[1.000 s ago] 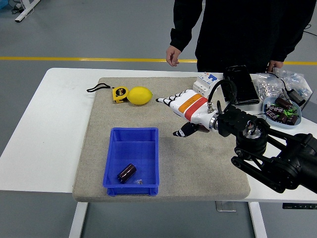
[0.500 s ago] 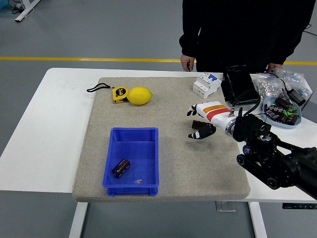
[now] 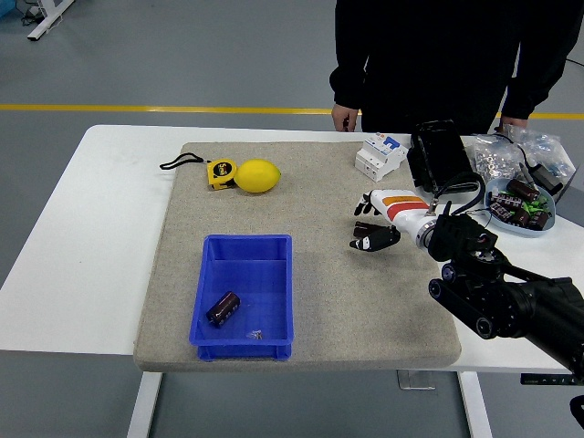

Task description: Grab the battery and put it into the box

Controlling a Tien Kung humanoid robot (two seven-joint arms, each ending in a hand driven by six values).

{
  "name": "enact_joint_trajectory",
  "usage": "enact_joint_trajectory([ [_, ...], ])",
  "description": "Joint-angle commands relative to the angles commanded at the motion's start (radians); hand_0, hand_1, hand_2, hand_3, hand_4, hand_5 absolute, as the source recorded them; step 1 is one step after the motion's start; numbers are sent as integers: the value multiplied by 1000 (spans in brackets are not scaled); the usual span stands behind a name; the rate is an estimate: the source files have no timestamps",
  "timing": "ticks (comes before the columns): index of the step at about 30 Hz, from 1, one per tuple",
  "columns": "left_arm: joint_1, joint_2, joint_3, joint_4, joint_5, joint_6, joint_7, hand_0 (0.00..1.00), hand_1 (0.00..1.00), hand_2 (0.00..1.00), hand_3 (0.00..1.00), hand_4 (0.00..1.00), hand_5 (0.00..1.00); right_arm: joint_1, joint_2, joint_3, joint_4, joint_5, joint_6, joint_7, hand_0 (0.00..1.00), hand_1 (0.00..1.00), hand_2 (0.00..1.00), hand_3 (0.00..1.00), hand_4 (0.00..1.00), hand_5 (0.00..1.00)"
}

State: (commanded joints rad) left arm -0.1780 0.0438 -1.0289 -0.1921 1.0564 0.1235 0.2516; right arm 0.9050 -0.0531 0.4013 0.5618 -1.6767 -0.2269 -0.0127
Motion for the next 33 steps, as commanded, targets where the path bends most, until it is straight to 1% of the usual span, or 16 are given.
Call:
enact_joint_trajectory([
  [10, -9, -2, 1, -2, 5, -2, 5, 721, 689, 675, 584, 634, 543, 5, 24, -9, -62, 18, -8, 4, 499, 581, 650, 634, 912, 346],
  [11, -10, -2, 0, -3, 6, -2, 5, 721, 690, 677, 584, 635, 545, 6, 26, -11, -66, 22, -9, 4, 449, 565, 622, 609, 895, 347],
  [16, -15, -3, 3, -4, 9, -4, 7, 721, 690, 677, 584, 635, 545, 8, 37, -24, -90, 41, -24, 8, 449, 565, 622, 609, 895, 347],
  [17, -15, -3, 4, -4, 9, -4, 7, 721, 691, 681, 585, 634, 544, 7, 39, -28, -92, 44, -26, 10, 378, 495, 550, 555, 845, 320],
  [22, -18, -5, 4, -5, 13, -5, 8, 721, 691, 681, 585, 634, 544, -1, 49, -42, -104, 51, -34, 15, 378, 495, 550, 555, 845, 320],
  [23, -18, -5, 4, -5, 13, -5, 9, 721, 692, 681, 585, 632, 541, -2, 50, -45, -105, 53, -36, 16, 324, 451, 502, 518, 818, 315],
  [28, -19, -7, 1, -6, 19, -6, 10, 721, 692, 681, 585, 632, 541, -12, 53, -54, -111, 56, -44, 19, 324, 451, 502, 518, 818, 315],
  [29, -18, -7, 1, -6, 19, -6, 10, 721, 692, 680, 586, 632, 541, -14, 53, -55, -112, 56, -47, 20, 282, 424, 483, 507, 803, 312],
  [33, -15, -7, -1, -6, 23, -7, 10, 721, 692, 680, 586, 632, 541, -20, 53, -54, -111, 57, -56, 22, 282, 424, 483, 507, 803, 312],
])
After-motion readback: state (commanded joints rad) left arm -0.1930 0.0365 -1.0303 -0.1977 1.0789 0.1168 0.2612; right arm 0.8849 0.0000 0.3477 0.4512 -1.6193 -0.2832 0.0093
